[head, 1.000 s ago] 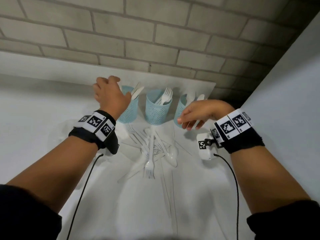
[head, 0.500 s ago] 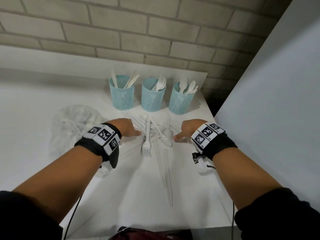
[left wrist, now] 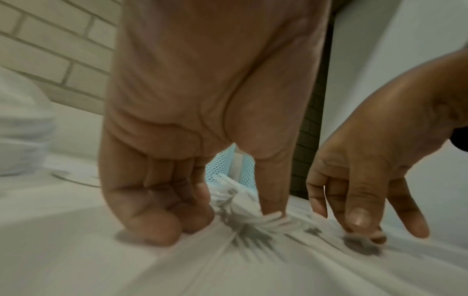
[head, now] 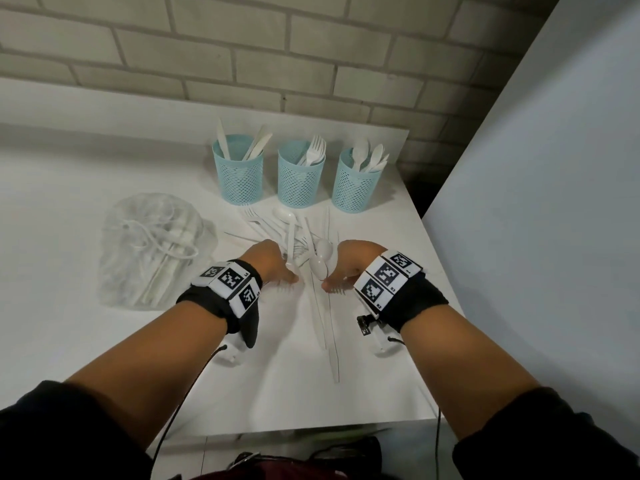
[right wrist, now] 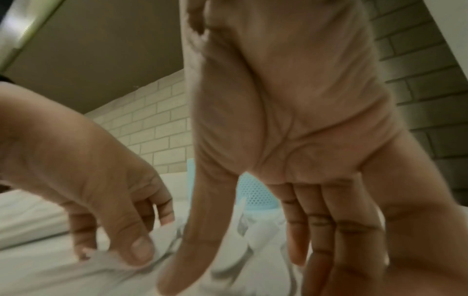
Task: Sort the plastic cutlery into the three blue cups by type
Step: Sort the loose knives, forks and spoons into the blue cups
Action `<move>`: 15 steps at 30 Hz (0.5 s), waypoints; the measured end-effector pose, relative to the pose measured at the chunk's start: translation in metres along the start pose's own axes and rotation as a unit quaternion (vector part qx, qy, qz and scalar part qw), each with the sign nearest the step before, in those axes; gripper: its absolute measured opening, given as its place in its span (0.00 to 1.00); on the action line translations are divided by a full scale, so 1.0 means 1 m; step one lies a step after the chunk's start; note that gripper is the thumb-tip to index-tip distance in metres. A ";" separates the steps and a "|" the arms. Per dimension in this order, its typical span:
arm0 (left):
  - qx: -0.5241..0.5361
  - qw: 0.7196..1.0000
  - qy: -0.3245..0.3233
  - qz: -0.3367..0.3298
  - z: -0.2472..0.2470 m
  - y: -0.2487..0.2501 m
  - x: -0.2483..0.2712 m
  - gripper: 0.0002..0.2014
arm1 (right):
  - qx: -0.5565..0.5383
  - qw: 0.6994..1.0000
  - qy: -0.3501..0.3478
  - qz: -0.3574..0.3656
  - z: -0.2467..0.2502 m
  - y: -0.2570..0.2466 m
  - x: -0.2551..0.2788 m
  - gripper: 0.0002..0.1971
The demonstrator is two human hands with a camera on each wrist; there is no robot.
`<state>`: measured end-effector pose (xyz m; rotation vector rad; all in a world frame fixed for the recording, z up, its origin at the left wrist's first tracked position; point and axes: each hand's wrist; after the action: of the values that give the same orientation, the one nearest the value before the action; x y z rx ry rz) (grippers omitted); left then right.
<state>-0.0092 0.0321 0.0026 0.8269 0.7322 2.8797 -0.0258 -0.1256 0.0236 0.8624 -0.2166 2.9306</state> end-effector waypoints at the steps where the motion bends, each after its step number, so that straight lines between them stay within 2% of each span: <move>1: -0.009 1.000 0.010 0.001 -0.003 0.001 0.000 0.29 | 0.006 1.000 0.001 -0.005 -0.004 0.000 0.002 0.20; 4: -0.033 0.999 0.030 -0.006 -0.012 0.004 -0.001 0.30 | 0.001 1.000 -0.003 -0.002 -0.016 -0.008 0.004 0.21; 8: -0.053 0.998 0.040 -0.015 -0.019 0.010 -0.002 0.21 | -0.020 0.999 -0.014 0.021 -0.018 -0.019 0.004 0.14; 10: -0.063 0.997 0.048 -0.012 -0.021 0.012 -0.001 0.19 | -0.033 0.999 -0.012 0.014 -0.020 -0.021 0.001 0.18; 11: -0.064 0.997 0.050 -0.011 -0.021 0.013 0.000 0.19 | -0.055 0.998 -0.003 0.002 -0.022 -0.021 -0.003 0.17; 13: -0.047 0.998 0.050 -0.005 -0.022 0.013 0.002 0.18 | -0.103 0.994 0.012 -0.013 -0.025 -0.023 -0.007 0.15; 15: -0.010 0.999 0.042 0.004 -0.022 0.014 0.003 0.14 | -0.135 0.991 -0.002 -0.015 -0.026 -0.026 -0.008 0.15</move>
<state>-0.0223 0.0106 -0.0060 0.7125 0.7075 2.9402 -0.0298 -0.0962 0.0009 0.8207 -0.5793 2.7833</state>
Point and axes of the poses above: each hand's wrist, its own x-axis away from the middle knuckle, its own z-axis out of the back of the hand, y = z × x, and after that the axes turned 3 degrees about -y, right-handed
